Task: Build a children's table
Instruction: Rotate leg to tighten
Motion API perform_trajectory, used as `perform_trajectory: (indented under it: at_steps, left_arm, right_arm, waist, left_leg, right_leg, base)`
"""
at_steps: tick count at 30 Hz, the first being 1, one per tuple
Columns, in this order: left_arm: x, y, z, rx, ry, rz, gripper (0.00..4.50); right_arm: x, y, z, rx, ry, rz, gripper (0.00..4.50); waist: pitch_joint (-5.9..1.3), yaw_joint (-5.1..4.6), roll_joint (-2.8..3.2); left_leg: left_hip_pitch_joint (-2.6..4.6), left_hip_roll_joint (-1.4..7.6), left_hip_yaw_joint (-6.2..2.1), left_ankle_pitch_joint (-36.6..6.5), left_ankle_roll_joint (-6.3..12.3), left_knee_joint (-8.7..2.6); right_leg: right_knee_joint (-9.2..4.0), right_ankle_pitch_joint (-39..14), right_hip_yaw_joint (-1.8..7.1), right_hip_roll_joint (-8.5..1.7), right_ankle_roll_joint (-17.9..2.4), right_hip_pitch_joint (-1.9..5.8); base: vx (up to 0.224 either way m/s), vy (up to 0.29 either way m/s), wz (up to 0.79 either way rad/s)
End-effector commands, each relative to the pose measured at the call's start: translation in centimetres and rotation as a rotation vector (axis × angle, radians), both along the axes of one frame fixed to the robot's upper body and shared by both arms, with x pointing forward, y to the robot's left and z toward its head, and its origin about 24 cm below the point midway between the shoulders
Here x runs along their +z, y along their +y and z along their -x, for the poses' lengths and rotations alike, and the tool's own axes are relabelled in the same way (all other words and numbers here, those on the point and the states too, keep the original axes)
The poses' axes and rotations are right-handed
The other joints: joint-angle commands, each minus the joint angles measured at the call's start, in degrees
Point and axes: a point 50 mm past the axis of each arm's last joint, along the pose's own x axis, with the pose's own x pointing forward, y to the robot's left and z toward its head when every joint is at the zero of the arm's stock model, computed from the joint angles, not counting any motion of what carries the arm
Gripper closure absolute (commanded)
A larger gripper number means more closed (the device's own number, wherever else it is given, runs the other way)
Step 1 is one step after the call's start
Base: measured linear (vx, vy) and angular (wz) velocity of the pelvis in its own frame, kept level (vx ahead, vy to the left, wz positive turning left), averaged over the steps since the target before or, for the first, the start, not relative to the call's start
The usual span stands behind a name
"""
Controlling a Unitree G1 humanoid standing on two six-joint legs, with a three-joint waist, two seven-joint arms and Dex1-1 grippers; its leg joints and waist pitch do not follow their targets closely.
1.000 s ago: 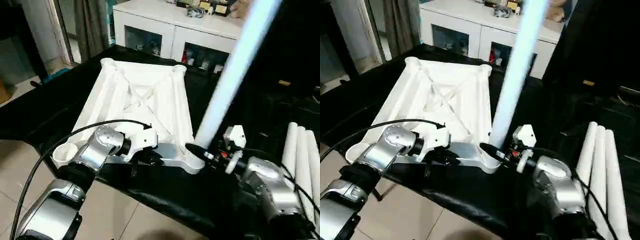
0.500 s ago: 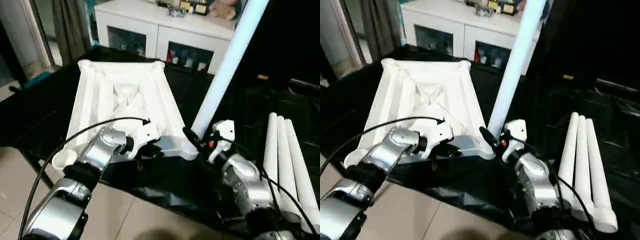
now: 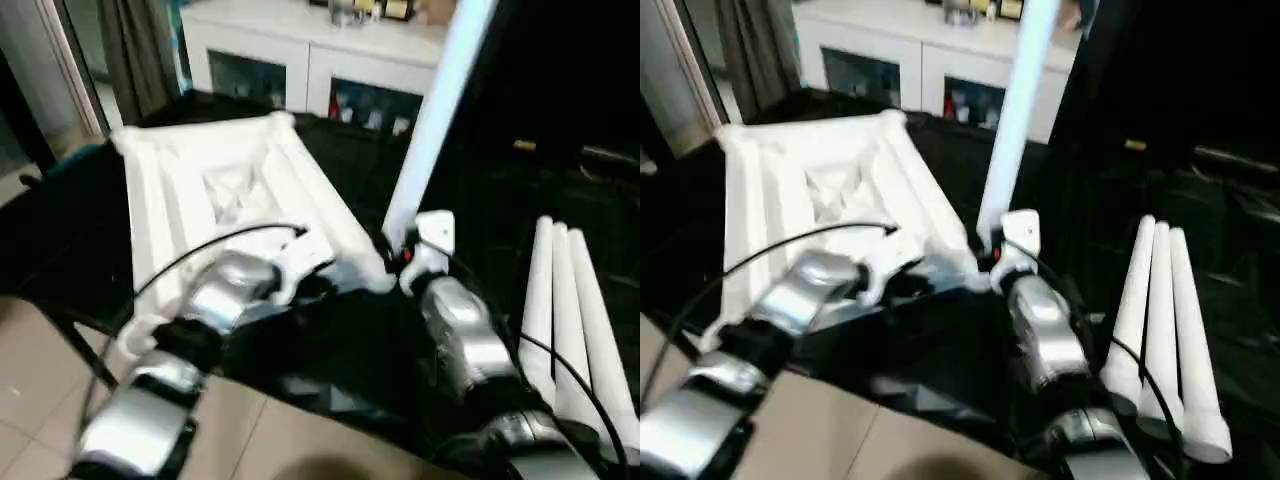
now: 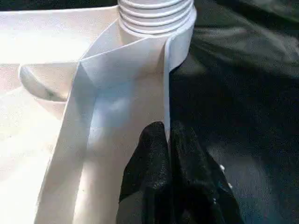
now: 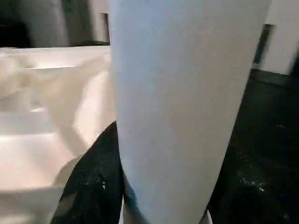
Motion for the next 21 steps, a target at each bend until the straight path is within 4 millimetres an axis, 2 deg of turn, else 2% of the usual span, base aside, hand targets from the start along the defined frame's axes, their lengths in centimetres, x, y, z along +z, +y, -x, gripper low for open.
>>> perform_trajectory:
  at_steps: [1, 2, 3, 4, 7, 8, 9, 12, 15, 18, 21]
  left_arm:
    - [-0.2, -0.9, 0.3, 0.077, 0.014, 0.038, 4.5]
    - [-0.2, -1.6, 0.4, 0.093, 0.013, 0.045, 4.5]
    - [-0.2, -2.3, 0.6, 0.105, 0.015, 0.054, 4.5]
    - [0.0, -2.8, 0.7, 0.114, 0.012, 0.063, 4.5]
    - [0.6, -4.7, 1.2, 0.13, 0.016, 0.096, 4.5]
    - [0.6, -5.2, 1.3, 0.135, 0.019, 0.1, 4.5]
    - [0.6, -5.4, 1.4, 0.146, 0.022, 0.101, 4.5]
    - [0.4, -4.9, 1.2, 0.166, 0.012, 0.086, 4.5]
    - [0.4, -4.4, 1.1, 0.182, 0.006, 0.072, 4.5]
    - [0.3, -3.8, 1.1, 0.191, -0.001, 0.055, 4.5]
    - [0.2, -3.5, 1.1, 0.202, -0.011, 0.042, 4.5]
  right_arm:
    - [-7.7, -2.7, 3.6, -0.158, 0.406, 0.073, 2.6]
    - [-7.6, -2.4, 3.4, -0.17, 0.414, 0.076, 2.6]
    - [-7.5, -2.1, 3.1, -0.195, 0.421, 0.08, 2.6]
    - [-7.3, -1.9, 2.9, -0.199, 0.421, 0.076, 2.6]
    - [-7.0, -1.2, 2.3, -0.213, 0.424, 0.079, 2.6]
    - [-6.9, -0.9, 2.2, -0.211, 0.423, 0.098, 2.6]
    - [-6.8, -0.8, 2.1, -0.206, 0.418, 0.11, 2.6]
    - [-6.8, -0.6, 2.0, -0.2, 0.42, 0.092, 2.6]
    - [-6.8, -0.5, 2.0, -0.192, 0.421, 0.09, 2.6]
    - [-6.6, 0.0, 1.9, -0.139, 0.404, 0.073, 2.6]
    - [-6.3, 0.4, 1.7, -0.068, 0.378, 0.047, 2.6]
  waist:
    - [-0.78, -0.17, 0.25]
    - [-0.77, -0.05, 0.44]
    - [-0.82, -0.07, 0.51]
    - [-0.81, -0.14, 0.42]
    - [-0.94, -0.13, 0.08]
    - [-1.03, -0.27, -0.23]
    - [-0.99, -0.18, 0.15]
    - [-1.07, -0.07, -0.42]
    - [-0.9, 0.03, -0.4]
    - [-0.84, -0.04, -0.14]
    - [-0.89, -0.21, -0.07]
  left_leg:
    - [-0.23, 3.09, 0.15, -7.2, 4.02, -4.83]
    - [-0.05, 3.26, 0.33, -9.4, 3.08, -5.04]
    - [-0.01, 3.4, 0.42, -9.6, 2.71, -5.13]
    - [0.01, 3.73, 0.66, -9.5, 1.99, -5.34]
    - [-0.16, 3.5, 0.87, -8.1, 1.85, -5.23]
    - [-0.24, 3.49, 0.9, -7.3, 1.9, -5.2]
    - [-0.15, 3.46, 0.92, -7.3, 1.72, -5.2]
    - [-0.25, 3.23, 1.16, -5.3, 2.63, -4.85]
    - [-0.13, 3.24, 1.24, -6.2, 3.04, -4.99]
    - [-0.14, 3.37, 1.17, -9.1, 2.16, -5.3]
    - [-0.33, 3.45, 1.11, -8.7, 2.18, -5.33]
  right_leg:
    - [-5.35, 1.7, 3.42, -4.19, -14.4, 1.04]
    - [-5.75, -2.2, 3.6, -4.26, -13.6, 0.76]
    - [-5.77, -2.8, 3.63, -4.21, -13.3, 0.65]
    - [-5.66, -2.3, 3.7, -4.08, -12.7, 0.49]
    - [-5.55, 1.1, 3.84, -3.79, -11.0, 0.46]
    - [-5.43, 2.4, 3.78, -3.72, -10.7, 0.52]
    - [-5.38, 2.6, 3.77, -3.68, -10.7, 0.34]
    - [-5.38, 6.5, 3.9, -3.7, -10.0, 0.5]
    - [-5.61, 5.0, 3.92, -3.75, -9.4, 0.3]
    - [-5.92, 0.7, 3.95, -3.75, -9.2, 0.13]
    - [-5.85, 2.0, 4.03, -3.74, -9.3, 0.23]
  base:
    - [0.0, 0.0, 0.0]
    - [0.0, 0.0, 0.0]
    - [0.0, 0.0, 0.0]
    - [0.0, 0.0, 0.0]
    - [0.0, 0.0, 0.0]
    - [0.0, 0.0, 0.0]
    - [0.0, 0.0, 0.0]
    - [0.0, 0.0, 0.0]
    - [0.0, 0.0, 0.0]
    - [0.0, 0.0, 0.0]
    - [0.0, 0.0, 0.0]
